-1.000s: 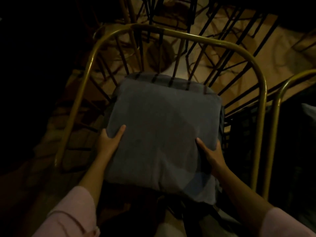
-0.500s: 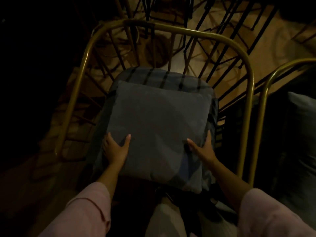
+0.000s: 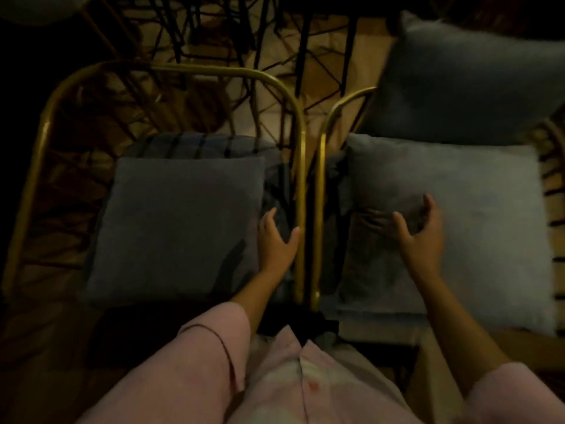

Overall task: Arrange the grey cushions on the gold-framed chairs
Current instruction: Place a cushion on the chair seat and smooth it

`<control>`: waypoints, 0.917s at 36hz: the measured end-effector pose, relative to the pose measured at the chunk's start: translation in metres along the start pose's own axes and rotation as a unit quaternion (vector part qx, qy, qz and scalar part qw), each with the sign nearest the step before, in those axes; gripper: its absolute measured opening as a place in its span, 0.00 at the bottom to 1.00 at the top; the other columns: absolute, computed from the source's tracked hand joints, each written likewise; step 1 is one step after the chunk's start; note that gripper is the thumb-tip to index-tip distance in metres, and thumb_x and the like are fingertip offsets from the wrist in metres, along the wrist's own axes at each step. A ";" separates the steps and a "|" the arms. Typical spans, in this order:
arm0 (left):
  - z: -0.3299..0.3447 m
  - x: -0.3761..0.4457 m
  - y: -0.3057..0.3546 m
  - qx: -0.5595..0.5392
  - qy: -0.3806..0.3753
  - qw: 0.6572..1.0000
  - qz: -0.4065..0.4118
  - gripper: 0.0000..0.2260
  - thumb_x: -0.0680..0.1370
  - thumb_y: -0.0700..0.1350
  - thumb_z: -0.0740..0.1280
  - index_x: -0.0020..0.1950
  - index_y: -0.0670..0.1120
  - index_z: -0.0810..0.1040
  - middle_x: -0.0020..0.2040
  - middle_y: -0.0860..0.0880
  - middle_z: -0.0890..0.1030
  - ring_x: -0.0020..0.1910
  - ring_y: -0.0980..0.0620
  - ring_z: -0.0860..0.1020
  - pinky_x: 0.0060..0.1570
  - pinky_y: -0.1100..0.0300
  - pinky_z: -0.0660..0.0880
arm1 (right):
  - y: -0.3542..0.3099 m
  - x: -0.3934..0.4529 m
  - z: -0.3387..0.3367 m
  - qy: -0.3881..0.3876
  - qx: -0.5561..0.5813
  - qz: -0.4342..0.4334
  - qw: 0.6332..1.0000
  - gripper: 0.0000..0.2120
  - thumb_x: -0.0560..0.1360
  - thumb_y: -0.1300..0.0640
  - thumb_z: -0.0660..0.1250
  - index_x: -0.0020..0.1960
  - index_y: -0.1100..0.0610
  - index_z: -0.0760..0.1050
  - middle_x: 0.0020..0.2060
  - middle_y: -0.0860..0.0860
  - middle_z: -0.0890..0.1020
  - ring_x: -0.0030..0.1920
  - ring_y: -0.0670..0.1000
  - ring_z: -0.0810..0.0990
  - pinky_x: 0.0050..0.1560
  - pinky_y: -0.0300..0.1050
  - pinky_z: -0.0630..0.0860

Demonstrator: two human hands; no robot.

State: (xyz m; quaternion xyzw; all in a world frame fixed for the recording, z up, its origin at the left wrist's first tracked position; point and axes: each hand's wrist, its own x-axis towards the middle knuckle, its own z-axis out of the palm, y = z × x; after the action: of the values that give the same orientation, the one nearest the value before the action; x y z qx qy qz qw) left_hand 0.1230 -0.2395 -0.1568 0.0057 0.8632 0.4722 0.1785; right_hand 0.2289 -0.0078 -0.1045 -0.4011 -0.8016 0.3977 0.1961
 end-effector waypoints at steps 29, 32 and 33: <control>0.148 0.027 0.141 -0.179 -0.024 0.959 -0.217 0.55 0.56 0.78 0.68 0.74 0.45 0.67 0.71 0.45 0.74 0.67 0.41 0.74 0.68 0.42 0.70 | 0.143 0.122 -0.207 -0.065 0.168 0.281 0.943 0.47 0.62 0.24 0.69 0.69 0.56 0.74 0.62 0.52 0.80 0.59 0.56 0.80 0.58 0.50 0.75; 0.123 0.036 0.146 -0.195 0.003 0.960 -0.201 0.55 0.55 0.78 0.68 0.73 0.45 0.70 0.70 0.46 0.75 0.66 0.42 0.75 0.67 0.44 0.72 | 0.130 0.119 -0.204 -0.097 0.190 0.264 0.941 0.48 0.60 0.24 0.69 0.68 0.55 0.76 0.61 0.52 0.82 0.59 0.55 0.81 0.63 0.54 0.76; 0.113 0.039 0.147 -0.197 0.009 0.962 -0.190 0.54 0.57 0.78 0.68 0.73 0.45 0.70 0.70 0.46 0.75 0.66 0.42 0.75 0.67 0.44 0.72 | 0.122 0.117 -0.202 -0.105 0.194 0.256 0.941 0.51 0.57 0.22 0.70 0.69 0.54 0.76 0.61 0.53 0.82 0.59 0.55 0.82 0.64 0.56 0.76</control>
State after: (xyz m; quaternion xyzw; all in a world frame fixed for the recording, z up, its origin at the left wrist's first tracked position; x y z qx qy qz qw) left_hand 0.0987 -0.0592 -0.1036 -0.1982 0.7401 0.5900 0.2548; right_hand 0.3457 0.2266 -0.0795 -0.5030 -0.5949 0.6224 0.0759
